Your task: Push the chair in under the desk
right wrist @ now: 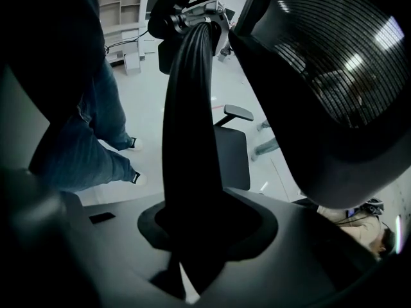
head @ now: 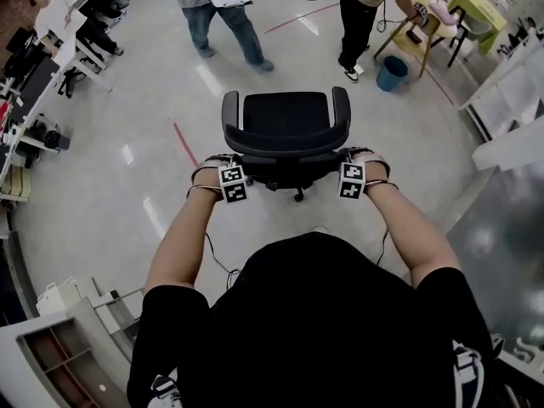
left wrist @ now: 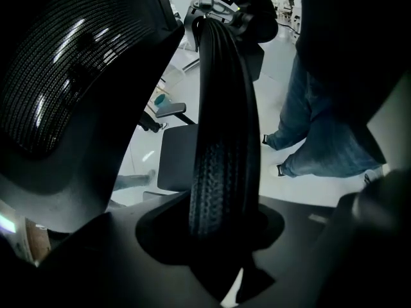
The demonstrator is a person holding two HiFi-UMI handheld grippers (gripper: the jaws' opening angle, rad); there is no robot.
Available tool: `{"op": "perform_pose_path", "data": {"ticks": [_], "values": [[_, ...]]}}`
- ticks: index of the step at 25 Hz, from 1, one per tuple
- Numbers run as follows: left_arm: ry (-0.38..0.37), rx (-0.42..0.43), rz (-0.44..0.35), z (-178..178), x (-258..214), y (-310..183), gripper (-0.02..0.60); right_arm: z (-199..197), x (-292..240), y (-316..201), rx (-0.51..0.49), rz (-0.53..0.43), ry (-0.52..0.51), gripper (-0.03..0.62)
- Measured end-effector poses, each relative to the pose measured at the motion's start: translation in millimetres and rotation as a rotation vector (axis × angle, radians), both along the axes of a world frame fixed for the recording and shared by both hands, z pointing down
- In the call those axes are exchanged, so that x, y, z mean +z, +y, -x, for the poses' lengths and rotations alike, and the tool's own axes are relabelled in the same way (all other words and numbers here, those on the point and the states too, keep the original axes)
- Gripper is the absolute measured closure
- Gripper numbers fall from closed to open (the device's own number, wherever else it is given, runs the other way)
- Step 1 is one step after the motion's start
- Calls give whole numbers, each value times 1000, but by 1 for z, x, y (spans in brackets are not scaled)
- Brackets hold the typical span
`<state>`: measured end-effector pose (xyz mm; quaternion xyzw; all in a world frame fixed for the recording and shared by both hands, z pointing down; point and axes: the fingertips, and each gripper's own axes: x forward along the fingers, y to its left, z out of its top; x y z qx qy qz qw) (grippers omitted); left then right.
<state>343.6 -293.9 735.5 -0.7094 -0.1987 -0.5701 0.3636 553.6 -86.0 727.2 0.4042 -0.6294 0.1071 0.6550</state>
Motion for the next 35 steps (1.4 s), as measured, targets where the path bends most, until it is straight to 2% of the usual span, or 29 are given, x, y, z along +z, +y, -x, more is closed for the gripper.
{"op": "perform_pose_path", "data": {"ticks": [11, 16, 28, 35], "values": [[3, -108, -3, 39, -3, 6, 422, 18, -3, -19, -119, -4, 1, 480], [4, -189, -4, 62, -4, 13, 425, 26, -2, -34, -202, -4, -1, 480], [21, -452, -19, 167, -5, 29, 433, 96, -1, -88, -460, -5, 1, 477], [18, -620, -23, 242, -2, 39, 439, 159, 0, -128, -626, -7, 4, 477]]}}
